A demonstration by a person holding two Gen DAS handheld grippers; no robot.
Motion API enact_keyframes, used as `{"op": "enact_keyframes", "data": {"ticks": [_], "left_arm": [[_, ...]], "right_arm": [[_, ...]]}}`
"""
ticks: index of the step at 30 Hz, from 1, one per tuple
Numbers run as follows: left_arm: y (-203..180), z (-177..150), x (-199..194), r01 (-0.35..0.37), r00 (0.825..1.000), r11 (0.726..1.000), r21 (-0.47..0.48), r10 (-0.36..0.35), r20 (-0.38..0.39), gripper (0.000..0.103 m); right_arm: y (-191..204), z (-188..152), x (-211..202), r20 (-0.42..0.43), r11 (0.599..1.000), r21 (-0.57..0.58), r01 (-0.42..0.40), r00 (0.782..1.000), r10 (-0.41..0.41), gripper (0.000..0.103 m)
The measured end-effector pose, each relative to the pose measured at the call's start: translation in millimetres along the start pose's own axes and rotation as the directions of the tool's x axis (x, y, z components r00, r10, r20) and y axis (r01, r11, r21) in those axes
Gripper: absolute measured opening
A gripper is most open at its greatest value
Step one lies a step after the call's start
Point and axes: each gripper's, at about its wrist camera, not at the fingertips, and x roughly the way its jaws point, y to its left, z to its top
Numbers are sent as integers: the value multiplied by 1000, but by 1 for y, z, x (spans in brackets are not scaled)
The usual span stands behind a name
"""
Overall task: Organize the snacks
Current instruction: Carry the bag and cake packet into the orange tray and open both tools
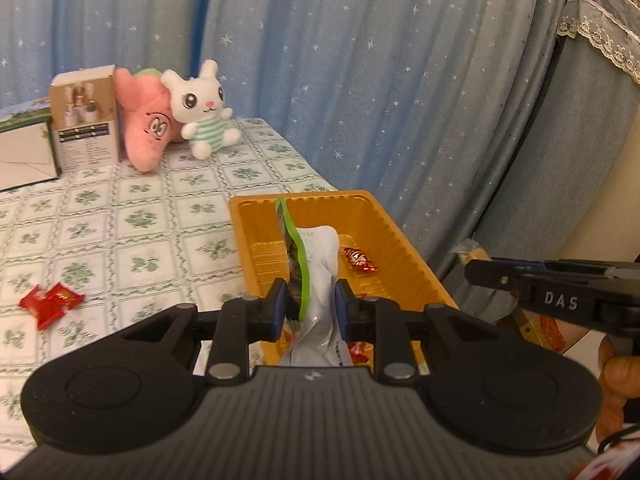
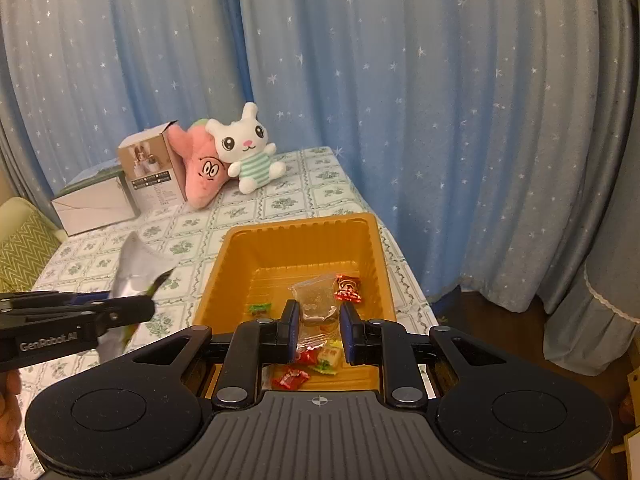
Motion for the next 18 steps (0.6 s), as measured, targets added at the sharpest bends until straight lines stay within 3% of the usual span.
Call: {"op": "enact_keyframes", "data": {"ticks": [15, 18], "left_arm": [[1, 9, 79, 25, 998, 1000, 7, -24, -59, 23], [2, 8, 83, 22, 998, 999, 47, -19, -62, 33]], "right_arm": [[-19, 13, 68, -49, 1000, 7, 2, 999, -1, 22], [-22, 13, 73, -55, 1000, 20, -1, 998, 2, 22]]}}
